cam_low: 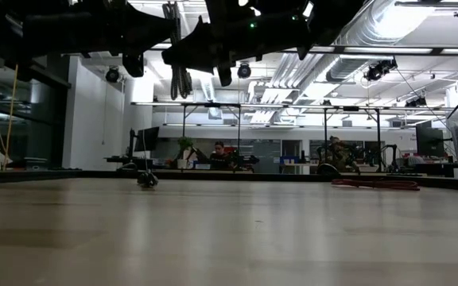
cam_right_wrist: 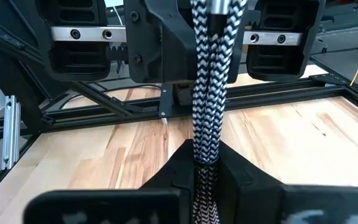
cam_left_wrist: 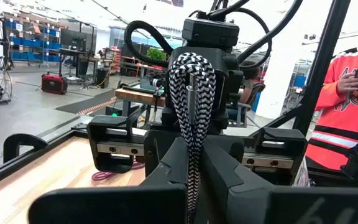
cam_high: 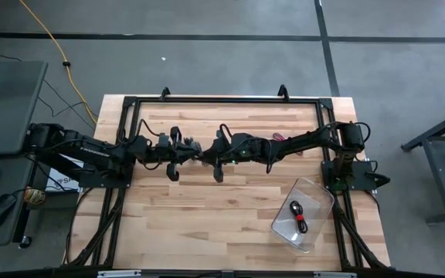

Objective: Pick and place USB-C Cables
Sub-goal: Put the gray charger cable into the transparent bin

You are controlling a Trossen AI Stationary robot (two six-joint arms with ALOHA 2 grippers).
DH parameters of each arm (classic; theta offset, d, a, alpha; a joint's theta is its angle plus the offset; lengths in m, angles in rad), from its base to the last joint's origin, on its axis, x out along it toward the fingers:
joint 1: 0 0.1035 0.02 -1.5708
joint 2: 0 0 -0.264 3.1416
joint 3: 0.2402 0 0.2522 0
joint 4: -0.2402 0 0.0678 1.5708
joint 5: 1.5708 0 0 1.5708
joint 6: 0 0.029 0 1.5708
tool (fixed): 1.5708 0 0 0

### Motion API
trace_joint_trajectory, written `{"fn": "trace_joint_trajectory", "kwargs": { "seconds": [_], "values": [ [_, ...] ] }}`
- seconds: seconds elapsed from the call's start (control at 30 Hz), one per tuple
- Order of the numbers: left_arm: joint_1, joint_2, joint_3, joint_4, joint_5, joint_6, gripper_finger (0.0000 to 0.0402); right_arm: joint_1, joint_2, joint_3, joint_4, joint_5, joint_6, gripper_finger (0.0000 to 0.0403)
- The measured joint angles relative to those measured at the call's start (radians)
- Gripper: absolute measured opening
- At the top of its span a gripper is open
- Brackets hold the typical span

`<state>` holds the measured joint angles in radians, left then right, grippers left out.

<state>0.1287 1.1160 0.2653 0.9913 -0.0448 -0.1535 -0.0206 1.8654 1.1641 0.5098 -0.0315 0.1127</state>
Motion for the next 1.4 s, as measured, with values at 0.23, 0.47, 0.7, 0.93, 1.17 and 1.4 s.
{"fn": "trace_joint_trajectory", "kwargs": {
  "seconds": [0.23, 0.47, 0.7, 0.93, 1.17, 1.4],
  "values": [
    [0.0, 0.0, 0.0, 0.0, -0.015, -0.001, 0.0014, -0.001, 0.0, 0.0, 0.0, 0.001, 0.0, 0.002],
    [-0.001, 0.0, 0.0, 0.0, -0.016, -0.003, 0.0033, -0.001, 0.0, 0.0, -0.002, 0.002, 0.0, 0.0019],
    [-0.001, 0.0, 0.0, 0.0, -0.019, -0.003, 0.0042, -0.001, 0.0, 0.0, -0.002, 0.002, 0.0, 0.0018],
    [-0.001, 0.0, 0.0, 0.0, -0.019, -0.003, 0.0046, -0.001, 0.0, 0.0, -0.002, 0.002, -0.001, 0.0019],
    [-0.001, 0.0, 0.0, -0.002, -0.019, -0.003, 0.0088, -0.001, 0.0, 0.0, -0.004, 0.002, -0.001, 0.0019],
    [-0.001, 0.0, 0.0, -0.024, -0.019, 0.0, 0.016, -0.001, 0.0, 0.0, -0.004, 0.002, -0.001, 0.002]
  ]
}}
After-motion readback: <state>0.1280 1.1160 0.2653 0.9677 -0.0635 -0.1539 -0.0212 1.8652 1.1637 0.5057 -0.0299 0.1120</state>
